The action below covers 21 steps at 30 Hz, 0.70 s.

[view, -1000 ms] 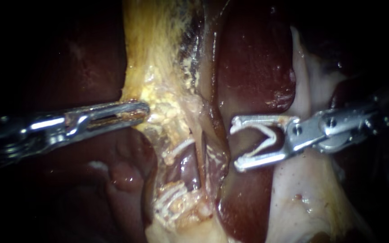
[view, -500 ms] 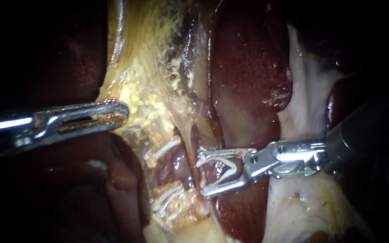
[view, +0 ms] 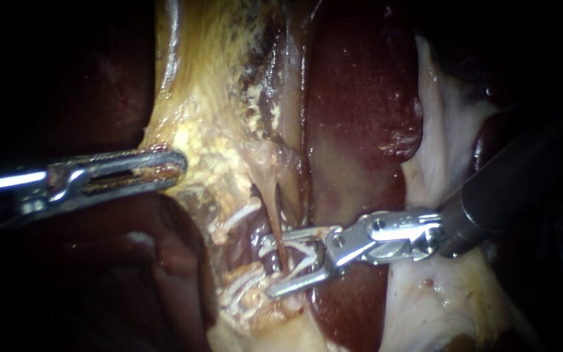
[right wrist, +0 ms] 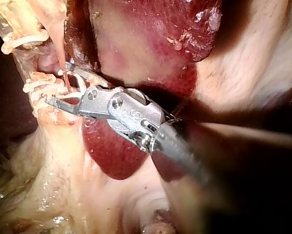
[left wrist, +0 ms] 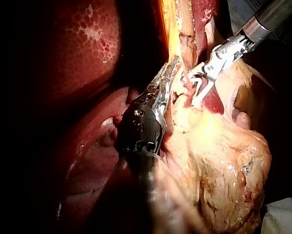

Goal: Clipping first clip right tube

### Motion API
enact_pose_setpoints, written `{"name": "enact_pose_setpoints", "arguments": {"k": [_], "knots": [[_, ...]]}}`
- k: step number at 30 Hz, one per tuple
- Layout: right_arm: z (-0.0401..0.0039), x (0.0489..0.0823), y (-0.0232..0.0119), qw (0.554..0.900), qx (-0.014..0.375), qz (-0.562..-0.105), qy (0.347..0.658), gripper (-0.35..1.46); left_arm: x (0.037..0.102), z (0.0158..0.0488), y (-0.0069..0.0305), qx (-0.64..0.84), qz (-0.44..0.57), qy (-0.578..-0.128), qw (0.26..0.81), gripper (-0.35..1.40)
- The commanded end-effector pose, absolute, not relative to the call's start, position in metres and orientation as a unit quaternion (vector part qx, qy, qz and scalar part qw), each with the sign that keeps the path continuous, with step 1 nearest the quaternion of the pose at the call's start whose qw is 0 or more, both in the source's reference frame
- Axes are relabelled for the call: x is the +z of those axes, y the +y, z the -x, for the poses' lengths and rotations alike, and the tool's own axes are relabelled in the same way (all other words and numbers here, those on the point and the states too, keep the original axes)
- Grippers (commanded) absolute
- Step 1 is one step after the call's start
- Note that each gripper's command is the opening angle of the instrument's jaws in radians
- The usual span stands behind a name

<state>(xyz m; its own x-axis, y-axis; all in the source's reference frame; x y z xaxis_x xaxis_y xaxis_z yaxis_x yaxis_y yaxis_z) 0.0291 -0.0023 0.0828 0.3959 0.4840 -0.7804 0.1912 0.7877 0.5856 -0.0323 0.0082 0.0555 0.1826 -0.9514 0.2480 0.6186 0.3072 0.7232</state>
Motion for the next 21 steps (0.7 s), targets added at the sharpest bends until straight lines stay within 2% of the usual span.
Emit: {"name": "enact_pose_setpoints", "arguments": {"k": [1, 2, 21], "knots": [[-0.0288, 0.0826, -0.0021, 0.782, 0.095, -0.308, 0.534, -0.20, 0.0555, 0.0323, 0.0082, -0.537, -0.240, -0.346, 0.730, -0.35], [-0.0286, 0.0826, -0.0020, 0.786, 0.097, -0.305, 0.529, -0.35, 0.0555, 0.0323, 0.0082, -0.537, -0.240, -0.346, 0.730, -0.35], [-0.0283, 0.0827, -0.0016, 0.794, 0.096, -0.304, 0.518, -0.35, 0.0555, 0.0323, 0.0083, -0.537, -0.240, -0.346, 0.730, -0.35]]}}
